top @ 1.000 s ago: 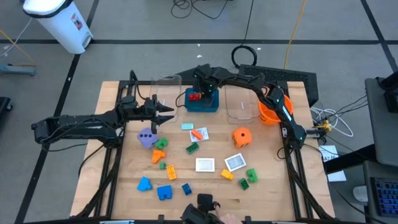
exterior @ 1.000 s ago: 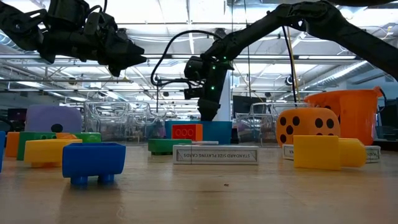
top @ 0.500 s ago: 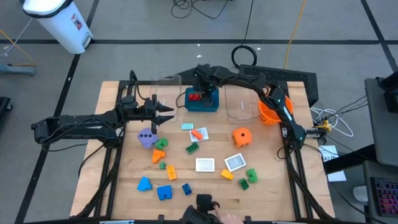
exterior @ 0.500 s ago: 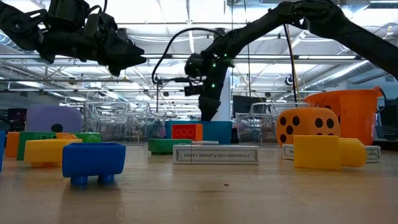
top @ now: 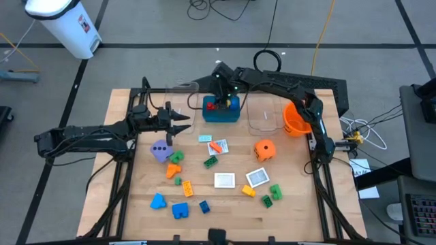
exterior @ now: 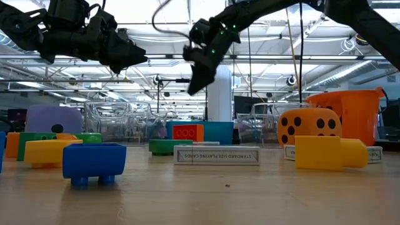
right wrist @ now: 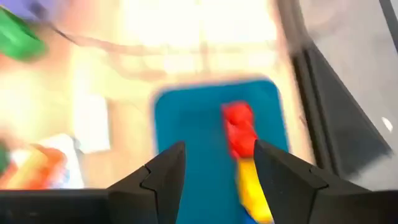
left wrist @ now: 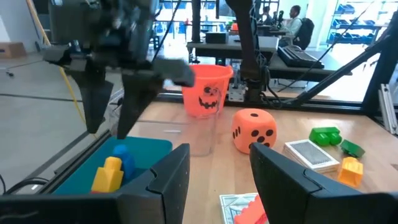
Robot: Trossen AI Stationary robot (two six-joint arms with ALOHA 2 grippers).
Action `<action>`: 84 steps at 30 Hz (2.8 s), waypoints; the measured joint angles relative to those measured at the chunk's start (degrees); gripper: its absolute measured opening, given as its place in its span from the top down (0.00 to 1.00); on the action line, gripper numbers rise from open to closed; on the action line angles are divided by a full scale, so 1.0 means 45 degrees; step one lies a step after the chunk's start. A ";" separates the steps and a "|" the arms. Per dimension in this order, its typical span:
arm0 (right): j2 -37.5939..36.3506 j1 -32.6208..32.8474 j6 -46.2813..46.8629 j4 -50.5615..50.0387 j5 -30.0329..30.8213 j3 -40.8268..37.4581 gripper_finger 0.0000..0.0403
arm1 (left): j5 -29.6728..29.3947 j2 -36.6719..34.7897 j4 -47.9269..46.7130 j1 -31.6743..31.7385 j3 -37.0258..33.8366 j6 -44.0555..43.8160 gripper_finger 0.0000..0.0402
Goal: Pick & Place Toys
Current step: Put the purple dice into the left transparent bin
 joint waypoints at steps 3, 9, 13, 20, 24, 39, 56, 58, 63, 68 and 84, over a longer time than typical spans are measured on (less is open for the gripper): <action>-0.0052 0.0604 0.0251 0.0640 -0.0105 0.0000 0.54 | -0.0098 0.0000 0.0000 0.0000 0.0000 -0.0008 0.56; -0.0047 0.1929 0.0732 0.2056 -0.0084 -0.0005 0.54 | -0.0093 0.0000 -0.0003 0.0000 0.0000 -0.0033 0.56; -0.0052 0.2877 0.1299 0.3201 0.0587 -0.0512 0.54 | -0.0093 0.0000 -0.0005 0.0000 0.0000 -0.0033 0.56; -0.1562 0.4383 0.2680 0.5845 0.3131 -0.4349 0.54 | -0.0093 0.0000 -0.0012 -0.0005 0.0000 -0.0033 0.56; -0.3116 0.5339 0.3617 0.8451 0.4209 -0.7512 0.54 | -0.0091 0.0000 -0.0015 -0.0007 0.0000 -0.0033 0.56; -0.6949 0.7577 0.4761 2.1113 0.4937 -1.5474 0.54 | -0.0095 0.0000 -0.0034 -0.0034 0.0000 -0.0031 0.56; -0.7168 0.8562 0.4566 2.0875 0.5023 -1.5824 0.54 | -0.0093 0.0000 -0.0015 -0.0073 0.0000 -0.0033 0.56; -0.7168 0.8562 0.4566 2.0772 0.5027 -1.5824 0.54 | -0.0093 0.0000 -0.0010 -0.0073 0.0000 -0.0033 0.56; -0.7167 0.8562 0.4566 2.0545 0.5027 -1.5825 0.54 | -0.0093 0.0000 -0.0010 -0.0073 0.0000 -0.0033 0.56; -0.7163 0.8562 0.4561 2.0518 0.5027 -1.5824 0.54 | -0.0093 0.0000 -0.0010 -0.0073 0.0000 -0.0033 0.56; -0.7148 0.8538 0.4075 1.9376 0.6978 -1.5824 0.54 | -0.0093 0.0000 -0.0005 -0.0073 0.0000 -0.0033 0.56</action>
